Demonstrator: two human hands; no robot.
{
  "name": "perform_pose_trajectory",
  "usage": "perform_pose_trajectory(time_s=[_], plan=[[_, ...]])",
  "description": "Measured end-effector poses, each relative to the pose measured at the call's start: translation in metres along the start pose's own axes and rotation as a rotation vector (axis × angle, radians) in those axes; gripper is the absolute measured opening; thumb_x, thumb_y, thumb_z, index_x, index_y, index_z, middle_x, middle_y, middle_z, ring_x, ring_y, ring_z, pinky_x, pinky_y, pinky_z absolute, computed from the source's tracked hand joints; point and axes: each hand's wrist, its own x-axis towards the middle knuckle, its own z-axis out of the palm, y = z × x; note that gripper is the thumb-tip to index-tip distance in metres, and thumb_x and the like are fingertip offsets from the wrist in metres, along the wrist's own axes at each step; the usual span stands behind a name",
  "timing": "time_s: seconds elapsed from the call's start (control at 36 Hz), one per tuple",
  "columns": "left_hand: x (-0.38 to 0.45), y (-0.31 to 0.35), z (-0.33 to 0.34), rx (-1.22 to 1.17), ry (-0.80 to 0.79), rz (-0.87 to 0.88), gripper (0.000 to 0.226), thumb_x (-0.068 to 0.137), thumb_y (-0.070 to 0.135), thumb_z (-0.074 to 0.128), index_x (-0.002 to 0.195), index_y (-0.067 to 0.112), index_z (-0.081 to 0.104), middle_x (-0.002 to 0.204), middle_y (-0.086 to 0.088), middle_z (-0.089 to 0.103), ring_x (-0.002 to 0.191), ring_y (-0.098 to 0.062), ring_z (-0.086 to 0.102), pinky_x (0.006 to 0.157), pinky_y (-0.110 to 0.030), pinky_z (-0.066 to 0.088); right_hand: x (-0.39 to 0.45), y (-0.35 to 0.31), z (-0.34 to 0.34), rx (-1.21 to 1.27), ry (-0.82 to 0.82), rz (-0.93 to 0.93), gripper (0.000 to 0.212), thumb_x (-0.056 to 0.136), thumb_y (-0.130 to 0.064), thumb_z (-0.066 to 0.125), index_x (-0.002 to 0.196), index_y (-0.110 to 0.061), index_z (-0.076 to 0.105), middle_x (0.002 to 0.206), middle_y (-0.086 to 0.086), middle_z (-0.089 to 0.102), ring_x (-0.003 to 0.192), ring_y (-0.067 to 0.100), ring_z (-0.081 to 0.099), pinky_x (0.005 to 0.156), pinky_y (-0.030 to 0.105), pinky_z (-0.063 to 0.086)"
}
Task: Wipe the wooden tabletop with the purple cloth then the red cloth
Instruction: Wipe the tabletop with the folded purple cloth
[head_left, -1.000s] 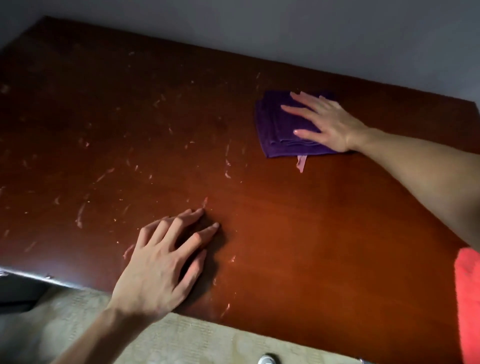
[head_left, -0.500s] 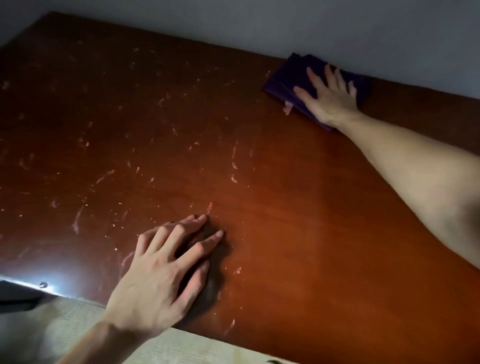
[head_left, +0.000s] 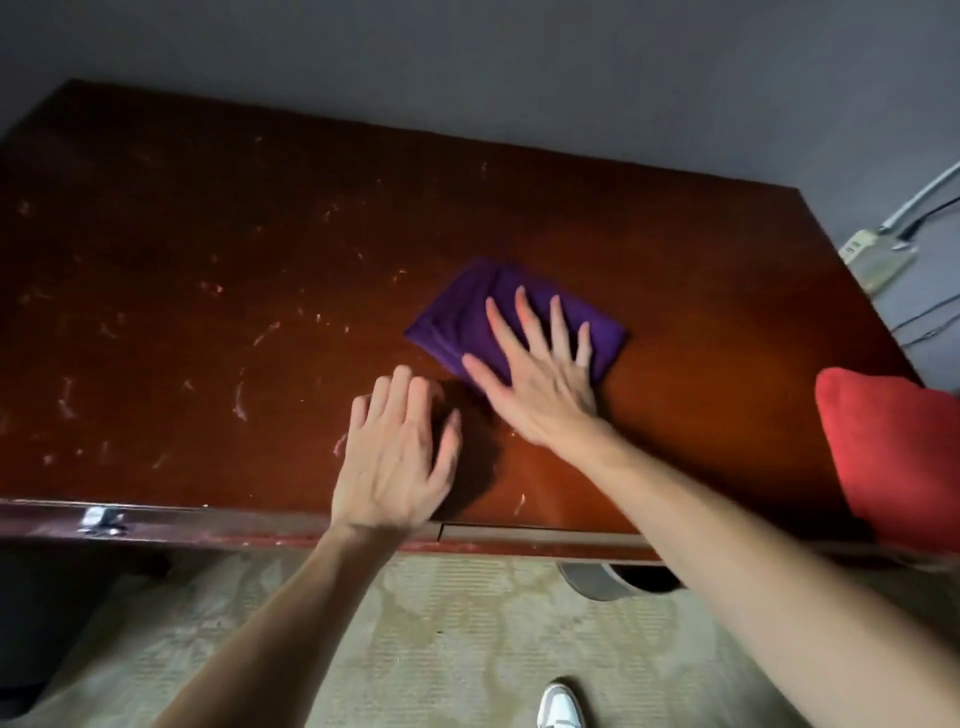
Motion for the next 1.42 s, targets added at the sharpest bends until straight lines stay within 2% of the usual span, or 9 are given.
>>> perform_pose_trajectory(time_s=[0.08,0.25,0.36,0.5,0.67,0.92,1.03,1.14,1.42], plan=[[-0.002,-0.007,-0.014,-0.11,0.081,-0.016,0.013,0.096,0.029,0.049,0.095,0.017,0.043,0.095,-0.006,0.044,0.083,-0.023,0.037,0.072,-0.038,0.028,-0.052,-0.021,0.002,0.022,-0.028,-0.063,0.083,0.084,-0.077,0.005,0.161,-0.046,0.003,0.173,-0.009,-0.004,0.159,0.031,-0.007,0.124,0.062,0.0],[-0.007,-0.063,-0.049,0.049,-0.077,0.015,0.034,0.092,0.038,0.04,0.104,0.009,0.052,0.103,-0.014,0.048,0.089,-0.03,0.043,0.077,-0.044,0.031,-0.1,-0.027,0.012,-0.051,-0.006,-0.259,0.07,0.099,-0.069,0.019,0.163,-0.04,0.014,0.173,-0.006,0.009,0.159,0.036,0.005,0.121,0.066,0.012],[0.002,-0.105,-0.064,0.152,-0.153,-0.02,0.047,0.091,0.041,0.036,0.124,0.011,0.054,0.114,-0.016,0.05,0.099,-0.035,0.047,0.084,-0.05,0.037,-0.081,-0.013,0.006,-0.078,-0.078,-0.4,0.071,0.098,-0.072,0.02,0.162,-0.045,0.003,0.173,-0.01,-0.001,0.159,0.029,-0.007,0.124,0.062,0.005],[-0.001,-0.131,-0.063,0.198,-0.228,0.012,0.052,0.097,0.043,0.032,0.139,0.018,0.05,0.125,-0.01,0.05,0.107,-0.031,0.05,0.092,-0.048,0.035,-0.031,0.008,-0.005,-0.092,-0.141,-0.597,0.07,0.098,-0.072,0.031,0.16,-0.049,0.007,0.172,-0.015,-0.007,0.158,0.018,-0.014,0.127,0.051,-0.006],[-0.002,-0.131,-0.061,0.183,-0.266,0.007,0.048,0.099,0.042,0.032,0.141,0.027,0.051,0.138,-0.001,0.05,0.112,-0.026,0.052,0.095,-0.046,0.036,0.047,0.019,-0.013,-0.106,-0.166,-0.717,0.071,0.097,-0.073,0.03,0.16,-0.049,0.011,0.171,-0.017,-0.004,0.159,0.015,-0.009,0.128,0.053,0.003],[0.001,-0.133,-0.063,0.134,-0.331,-0.051,0.046,0.102,0.041,0.032,0.144,0.032,0.049,0.143,0.004,0.048,0.118,-0.019,0.051,0.099,-0.042,0.035,0.181,0.025,-0.02,-0.101,-0.179,-0.642,0.068,0.096,-0.075,0.024,0.159,-0.053,0.009,0.172,-0.017,-0.001,0.159,0.015,-0.005,0.126,0.048,0.001],[0.003,-0.134,-0.064,0.104,-0.363,-0.072,0.047,0.101,0.041,0.034,0.144,0.034,0.05,0.146,0.005,0.048,0.124,-0.017,0.052,0.1,-0.041,0.035,0.241,0.022,-0.021,-0.06,-0.16,-0.526,0.069,0.094,-0.078,0.019,0.158,-0.055,0.009,0.171,-0.017,0.001,0.159,0.015,-0.003,0.127,0.05,0.001],[0.005,-0.134,-0.064,0.073,-0.354,-0.076,0.048,0.099,0.039,0.034,0.144,0.033,0.051,0.148,0.006,0.048,0.126,-0.015,0.051,0.099,-0.038,0.034,0.293,0.019,-0.024,-0.039,-0.142,-0.424,0.063,0.1,-0.073,0.025,0.158,-0.055,0.009,0.172,-0.015,0.002,0.159,0.017,-0.002,0.127,0.051,0.0],[0.003,-0.135,-0.061,0.057,-0.292,-0.063,0.048,0.099,0.039,0.036,0.144,0.034,0.052,0.15,0.008,0.047,0.13,-0.011,0.049,0.099,-0.035,0.033,0.328,0.002,-0.021,0.023,-0.08,-0.141,0.071,0.096,-0.079,0.017,0.16,-0.049,0.009,0.173,-0.008,0.002,0.159,0.022,-0.002,0.126,0.053,-0.004]])
